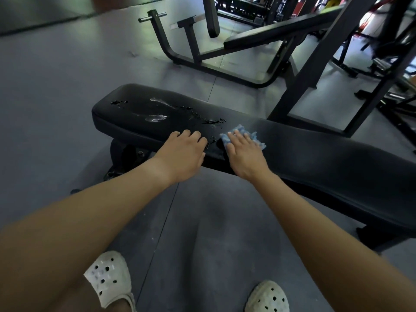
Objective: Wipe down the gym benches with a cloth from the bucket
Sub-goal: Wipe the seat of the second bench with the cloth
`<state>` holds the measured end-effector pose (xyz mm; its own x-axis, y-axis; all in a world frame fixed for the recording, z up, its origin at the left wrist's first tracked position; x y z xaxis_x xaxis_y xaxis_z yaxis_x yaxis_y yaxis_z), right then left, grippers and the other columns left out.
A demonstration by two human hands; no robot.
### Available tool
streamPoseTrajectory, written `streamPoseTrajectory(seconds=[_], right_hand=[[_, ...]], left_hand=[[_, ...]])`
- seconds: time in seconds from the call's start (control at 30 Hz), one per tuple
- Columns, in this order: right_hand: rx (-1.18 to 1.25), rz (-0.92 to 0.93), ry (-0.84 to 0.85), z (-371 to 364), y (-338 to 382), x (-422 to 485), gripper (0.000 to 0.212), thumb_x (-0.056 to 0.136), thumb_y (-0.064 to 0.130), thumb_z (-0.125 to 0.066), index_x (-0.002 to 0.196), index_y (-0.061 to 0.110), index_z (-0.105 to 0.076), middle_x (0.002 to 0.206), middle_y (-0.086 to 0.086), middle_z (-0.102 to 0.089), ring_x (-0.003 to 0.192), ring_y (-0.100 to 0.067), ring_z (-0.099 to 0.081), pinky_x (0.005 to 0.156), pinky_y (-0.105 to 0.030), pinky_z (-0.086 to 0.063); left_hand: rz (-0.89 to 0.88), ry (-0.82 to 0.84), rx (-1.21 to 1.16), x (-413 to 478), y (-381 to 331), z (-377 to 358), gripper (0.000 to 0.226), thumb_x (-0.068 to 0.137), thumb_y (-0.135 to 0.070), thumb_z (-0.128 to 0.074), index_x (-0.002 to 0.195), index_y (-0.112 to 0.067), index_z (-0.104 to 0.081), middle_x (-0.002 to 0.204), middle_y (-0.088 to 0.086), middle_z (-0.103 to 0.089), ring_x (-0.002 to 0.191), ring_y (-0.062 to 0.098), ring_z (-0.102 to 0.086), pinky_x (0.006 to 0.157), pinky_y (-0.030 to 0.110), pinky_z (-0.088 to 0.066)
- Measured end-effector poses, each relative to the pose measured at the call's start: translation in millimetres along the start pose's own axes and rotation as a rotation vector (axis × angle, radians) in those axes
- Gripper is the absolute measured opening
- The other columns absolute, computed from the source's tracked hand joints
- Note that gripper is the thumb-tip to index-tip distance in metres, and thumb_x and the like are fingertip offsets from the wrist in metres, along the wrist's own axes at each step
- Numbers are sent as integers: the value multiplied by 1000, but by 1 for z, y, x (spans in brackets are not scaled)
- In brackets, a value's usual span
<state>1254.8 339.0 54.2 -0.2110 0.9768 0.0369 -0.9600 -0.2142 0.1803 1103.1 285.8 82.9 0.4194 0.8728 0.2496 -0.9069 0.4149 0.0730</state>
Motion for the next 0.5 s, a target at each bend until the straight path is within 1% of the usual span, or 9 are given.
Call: streamPoseTrajectory(seconds=[0.1, 0.2, 0.27, 0.37, 0.43, 0.5], right_hand=[[4, 149, 39, -2, 19, -22, 53, 110, 42, -19, 161, 28, -18, 169, 5, -9, 156, -18, -1, 125, -41, -1], [-12, 233, 92, -5, 16, -30, 53, 109, 46, -18, 161, 33, -16, 169, 9, -7, 156, -14, 1, 127, -42, -2], [-19, 208, 154, -6, 4, -15, 54, 109, 46, -17, 161, 34, -16, 169, 9, -5, 156, -13, 1, 127, -42, -3], [-14, 81, 234, 1, -12, 21, 53, 110, 40, -18, 162, 29, -16, 170, 3, -4, 156, -18, 0, 125, -42, -3], [-5, 1, 220, 2, -16, 34, 53, 110, 37, -19, 162, 26, -16, 170, 0, -4, 157, -21, 0, 124, -45, -3], [-14, -30, 171, -1, -9, 34, 54, 109, 36, -18, 162, 25, -15, 170, -2, -3, 157, -24, 1, 125, -48, -3]], left_hand=[[-43, 6, 42, 6, 1, 3, 33, 106, -38, -37, 123, -15, -53, 121, 7, -56, 107, 28, -56, 94, 43, -45], [-45, 16, 30, 11, 3, 5, 34, 106, -40, -37, 124, -15, -52, 123, 8, -55, 108, 28, -55, 94, 43, -46], [-31, 22, 48, 12, 0, 4, 35, 106, -41, -37, 125, -14, -50, 124, 9, -53, 109, 29, -53, 91, 42, -46], [-5, 43, 39, 10, -3, -1, 38, 107, -41, -35, 129, -13, -47, 128, 11, -50, 112, 29, -50, 88, 41, -46], [3, 35, 15, 8, -3, -2, 38, 107, -41, -36, 130, -13, -47, 128, 11, -49, 112, 29, -49, 87, 40, -46], [10, 32, 10, 8, 0, -2, 38, 106, -41, -36, 130, -14, -47, 128, 9, -50, 111, 28, -49, 87, 40, -46]])
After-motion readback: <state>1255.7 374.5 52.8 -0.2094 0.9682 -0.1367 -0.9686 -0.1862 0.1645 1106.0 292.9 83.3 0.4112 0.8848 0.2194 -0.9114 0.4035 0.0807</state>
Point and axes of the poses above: each hand's wrist, its own x-axis towards the middle knuckle, its own z-axis out of the back of the hand, y = z × x, the point moved 9 cm from there along x, towards the middle knuckle
